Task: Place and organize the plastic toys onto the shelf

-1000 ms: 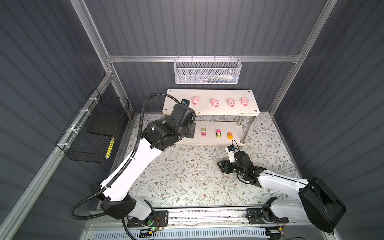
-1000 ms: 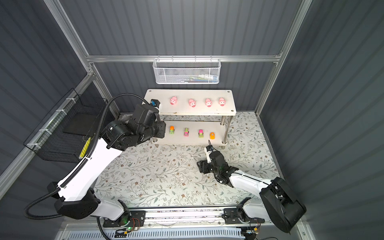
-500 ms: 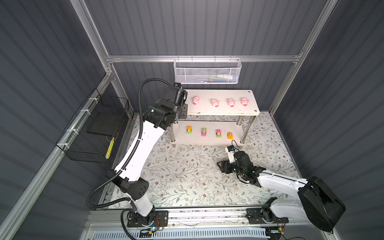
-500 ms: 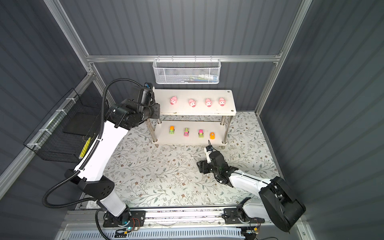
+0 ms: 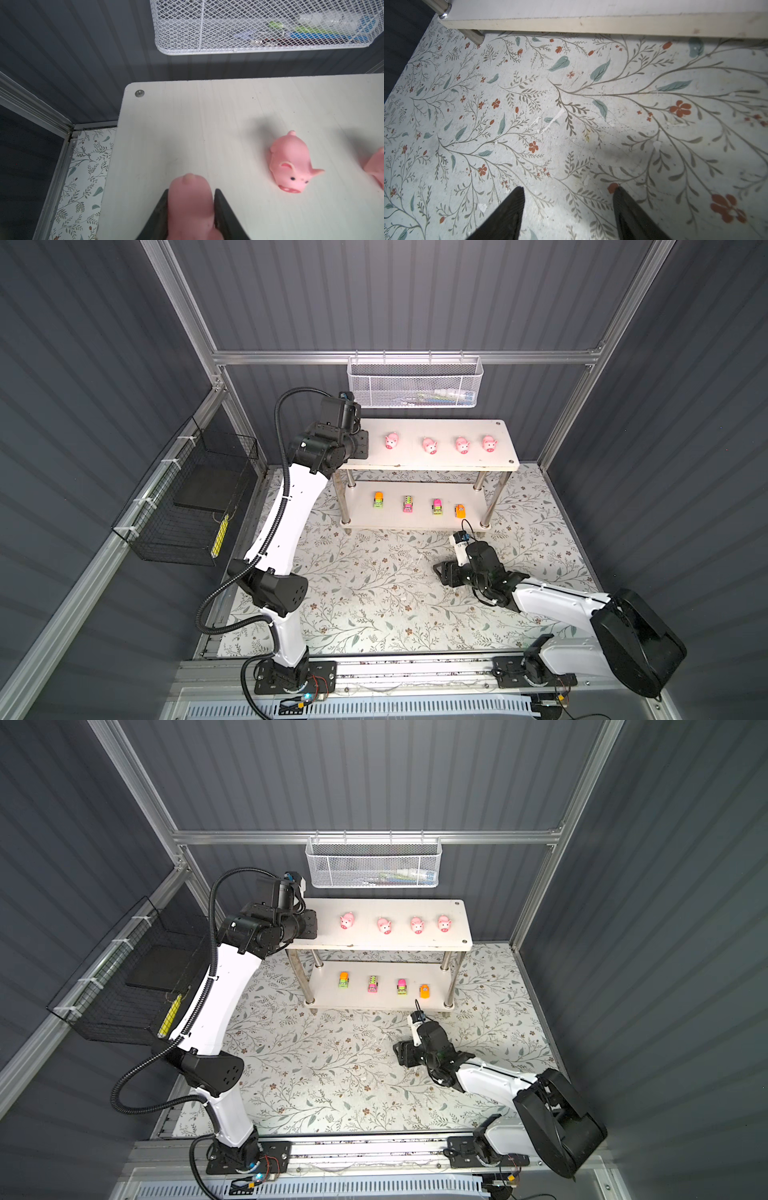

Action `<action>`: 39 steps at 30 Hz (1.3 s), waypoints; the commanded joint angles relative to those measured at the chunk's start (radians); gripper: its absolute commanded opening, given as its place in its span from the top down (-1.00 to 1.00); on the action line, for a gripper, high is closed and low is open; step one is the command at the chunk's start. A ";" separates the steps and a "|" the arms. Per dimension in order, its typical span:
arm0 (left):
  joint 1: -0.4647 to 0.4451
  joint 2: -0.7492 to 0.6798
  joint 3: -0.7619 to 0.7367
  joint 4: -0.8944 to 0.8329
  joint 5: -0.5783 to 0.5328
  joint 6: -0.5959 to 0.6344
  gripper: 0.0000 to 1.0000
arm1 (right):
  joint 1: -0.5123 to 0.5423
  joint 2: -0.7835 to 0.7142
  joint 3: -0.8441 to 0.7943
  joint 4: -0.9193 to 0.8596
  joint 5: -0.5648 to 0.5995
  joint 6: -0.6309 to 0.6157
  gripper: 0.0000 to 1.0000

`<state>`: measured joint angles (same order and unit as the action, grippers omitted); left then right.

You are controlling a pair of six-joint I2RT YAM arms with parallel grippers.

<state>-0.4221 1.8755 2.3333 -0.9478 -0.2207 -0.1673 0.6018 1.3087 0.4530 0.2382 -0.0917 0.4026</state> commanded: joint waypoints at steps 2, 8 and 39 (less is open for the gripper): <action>0.021 0.024 0.022 0.025 0.065 -0.002 0.31 | -0.007 0.011 0.025 -0.001 -0.008 -0.008 -0.38; 0.042 0.048 0.034 0.028 0.087 -0.005 0.29 | -0.009 0.020 0.032 -0.004 -0.010 -0.007 -0.39; 0.054 -0.219 -0.146 0.227 0.075 0.021 -0.40 | -0.019 -0.073 0.015 -0.050 0.031 0.004 -0.39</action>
<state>-0.3759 1.7512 2.2284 -0.7986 -0.1314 -0.1722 0.5907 1.2793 0.4679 0.2153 -0.0872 0.4023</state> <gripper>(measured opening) 0.701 0.693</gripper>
